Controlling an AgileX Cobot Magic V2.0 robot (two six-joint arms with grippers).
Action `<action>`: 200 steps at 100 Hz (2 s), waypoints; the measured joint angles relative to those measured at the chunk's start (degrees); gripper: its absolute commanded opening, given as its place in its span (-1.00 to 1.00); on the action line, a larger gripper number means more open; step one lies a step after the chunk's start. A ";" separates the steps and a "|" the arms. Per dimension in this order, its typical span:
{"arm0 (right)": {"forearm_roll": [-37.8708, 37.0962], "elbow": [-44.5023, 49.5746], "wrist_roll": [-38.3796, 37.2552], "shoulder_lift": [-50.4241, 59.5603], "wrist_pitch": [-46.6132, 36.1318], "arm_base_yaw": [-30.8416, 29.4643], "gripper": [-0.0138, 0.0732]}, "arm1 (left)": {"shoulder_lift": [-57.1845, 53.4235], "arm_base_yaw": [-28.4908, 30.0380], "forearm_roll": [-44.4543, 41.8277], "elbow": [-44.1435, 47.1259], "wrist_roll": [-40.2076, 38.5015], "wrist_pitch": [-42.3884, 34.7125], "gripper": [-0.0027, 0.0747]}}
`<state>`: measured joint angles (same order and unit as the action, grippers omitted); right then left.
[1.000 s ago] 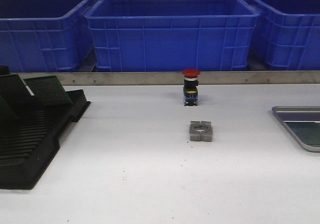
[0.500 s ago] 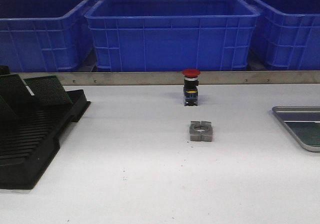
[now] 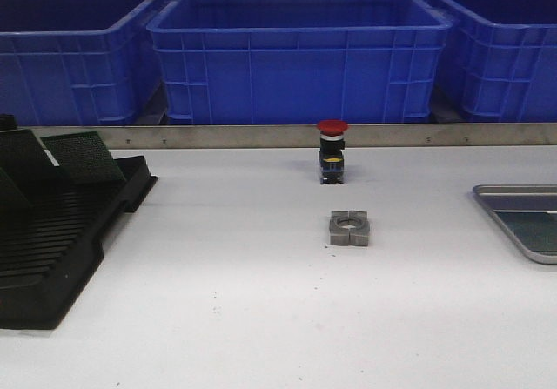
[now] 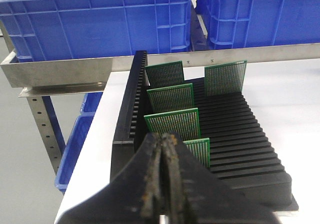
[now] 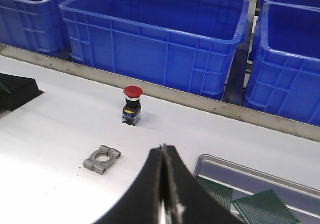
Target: Place circuit board on tray
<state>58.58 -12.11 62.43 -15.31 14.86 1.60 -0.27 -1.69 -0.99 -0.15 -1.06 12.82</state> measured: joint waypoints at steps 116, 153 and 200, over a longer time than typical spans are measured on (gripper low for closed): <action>-3.82 2.13 -2.20 3.33 -8.00 0.00 -0.82 | 0.00 0.00 0.39 0.00 0.00 0.00 -0.97; -55.57 13.60 -57.97 14.80 -11.33 -4.19 -0.82 | 0.00 0.00 0.39 0.00 0.00 0.00 -0.97; -64.96 13.69 -68.76 15.87 -8.69 -4.81 -0.82 | 0.00 0.00 0.39 0.00 0.00 0.00 -0.97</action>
<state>-6.38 1.58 -6.33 0.56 6.17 -3.21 -0.27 -1.69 -0.60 -0.15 -1.06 12.82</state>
